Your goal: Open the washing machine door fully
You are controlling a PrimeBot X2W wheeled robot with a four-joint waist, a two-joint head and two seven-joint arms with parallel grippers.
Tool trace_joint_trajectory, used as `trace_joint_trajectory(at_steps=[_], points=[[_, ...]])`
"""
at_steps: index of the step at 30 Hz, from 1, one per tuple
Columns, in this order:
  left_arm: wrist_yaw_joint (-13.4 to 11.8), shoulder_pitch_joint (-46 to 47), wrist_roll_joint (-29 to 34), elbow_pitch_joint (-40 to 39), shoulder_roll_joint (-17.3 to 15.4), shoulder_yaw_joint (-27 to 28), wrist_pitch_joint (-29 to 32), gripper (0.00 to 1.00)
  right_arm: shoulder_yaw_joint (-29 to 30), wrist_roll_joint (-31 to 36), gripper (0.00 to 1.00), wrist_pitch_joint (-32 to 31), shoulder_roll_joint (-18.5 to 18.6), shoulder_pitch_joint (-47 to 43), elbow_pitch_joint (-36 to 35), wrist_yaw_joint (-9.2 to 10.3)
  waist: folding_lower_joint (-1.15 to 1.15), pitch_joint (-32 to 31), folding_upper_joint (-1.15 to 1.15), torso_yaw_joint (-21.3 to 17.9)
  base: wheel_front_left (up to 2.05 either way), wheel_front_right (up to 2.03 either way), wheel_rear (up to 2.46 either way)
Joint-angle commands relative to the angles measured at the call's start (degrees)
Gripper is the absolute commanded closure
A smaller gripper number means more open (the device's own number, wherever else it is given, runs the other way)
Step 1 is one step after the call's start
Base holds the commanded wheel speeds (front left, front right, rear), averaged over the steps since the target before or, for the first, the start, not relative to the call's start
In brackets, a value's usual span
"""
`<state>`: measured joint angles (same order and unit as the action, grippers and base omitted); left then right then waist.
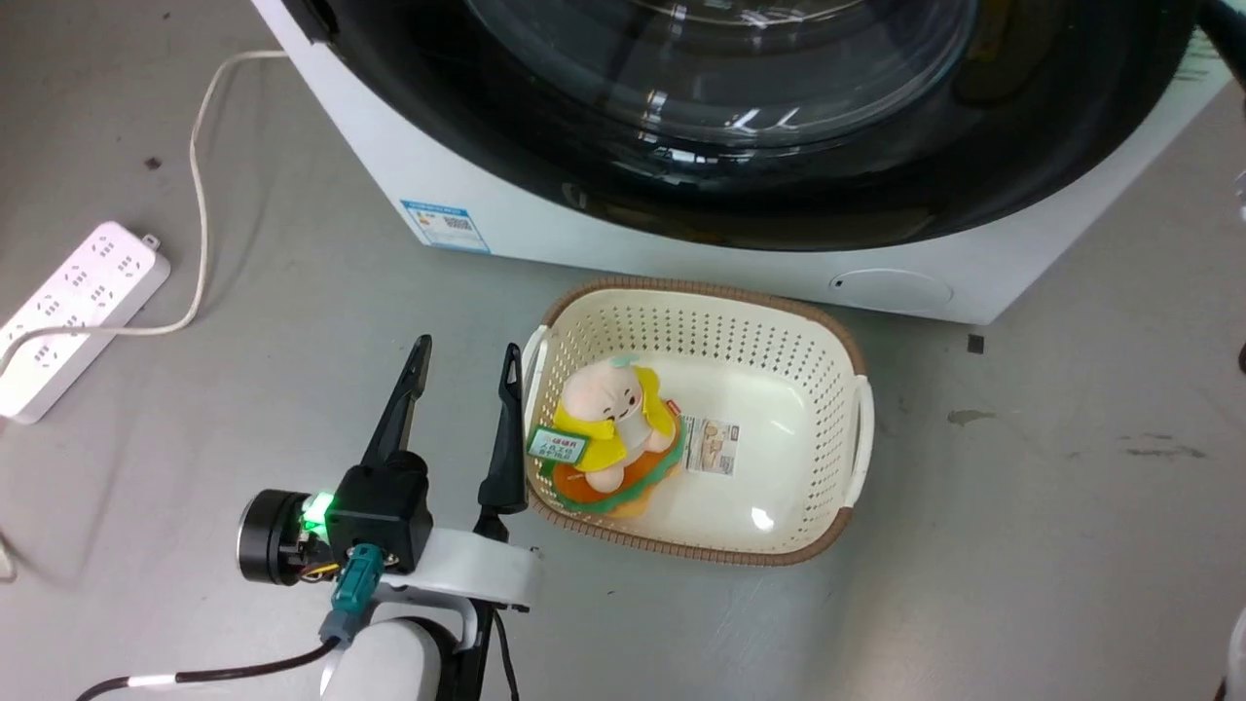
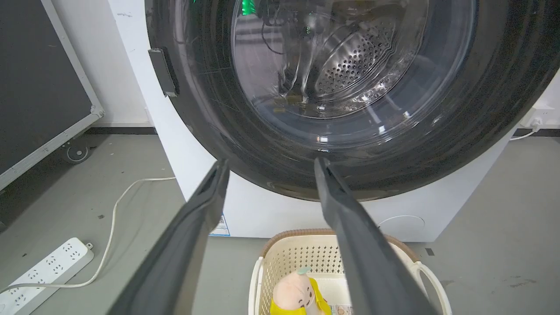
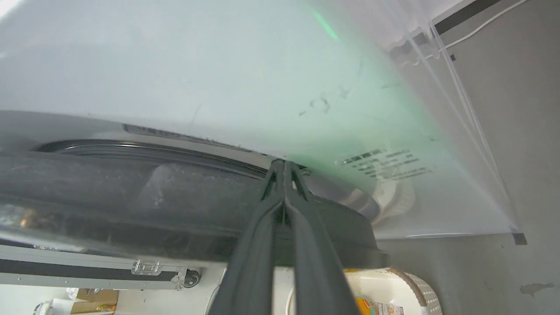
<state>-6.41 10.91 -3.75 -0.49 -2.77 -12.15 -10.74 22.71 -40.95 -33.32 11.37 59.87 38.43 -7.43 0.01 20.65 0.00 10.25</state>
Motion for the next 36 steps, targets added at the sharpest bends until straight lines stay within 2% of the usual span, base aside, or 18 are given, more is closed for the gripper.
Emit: trace_joint_trajectory(at_steps=[1,10,20,30,36], points=[[-0.4,1.0,-0.5,-0.2,-0.1,-0.4,-0.8,0.0,1.4,-1.7,1.0,-2.2,0.8,3.1,2.3,-0.07,-0.01,0.5,0.0,0.4,0.0,0.0,0.0],[-0.9,1.8,-0.6,0.2,-0.1,-1.5,-1.9,0.0,5.2,-4.2,1.0,-11.5,1.6,7.2,8.1,-0.06,-0.01,1.1,0.0,1.4,0.0,0.0,0.0],[-1.4,1.5,-0.6,1.1,-0.1,-1.9,-3.1,0.0,10.2,-7.3,1.0,-19.9,1.1,4.3,9.3,-0.06,-0.01,-2.0,0.0,2.0,0.0,0.0,0.0],[-1.3,0.1,-0.4,2.0,-0.1,-1.9,-4.2,0.0,14.6,-9.3,1.0,-30.0,-3.2,-2.0,6.1,-0.06,-0.01,-6.6,0.0,1.7,0.0,0.0,0.0],[-0.9,-1.7,-0.6,2.8,-0.1,-2.0,-4.3,0.0,15.1,-9.4,1.0,-35.3,-6.7,-11.1,-1.0,-0.06,-0.01,-10.7,0.0,1.8,0.0,0.0,0.0]])
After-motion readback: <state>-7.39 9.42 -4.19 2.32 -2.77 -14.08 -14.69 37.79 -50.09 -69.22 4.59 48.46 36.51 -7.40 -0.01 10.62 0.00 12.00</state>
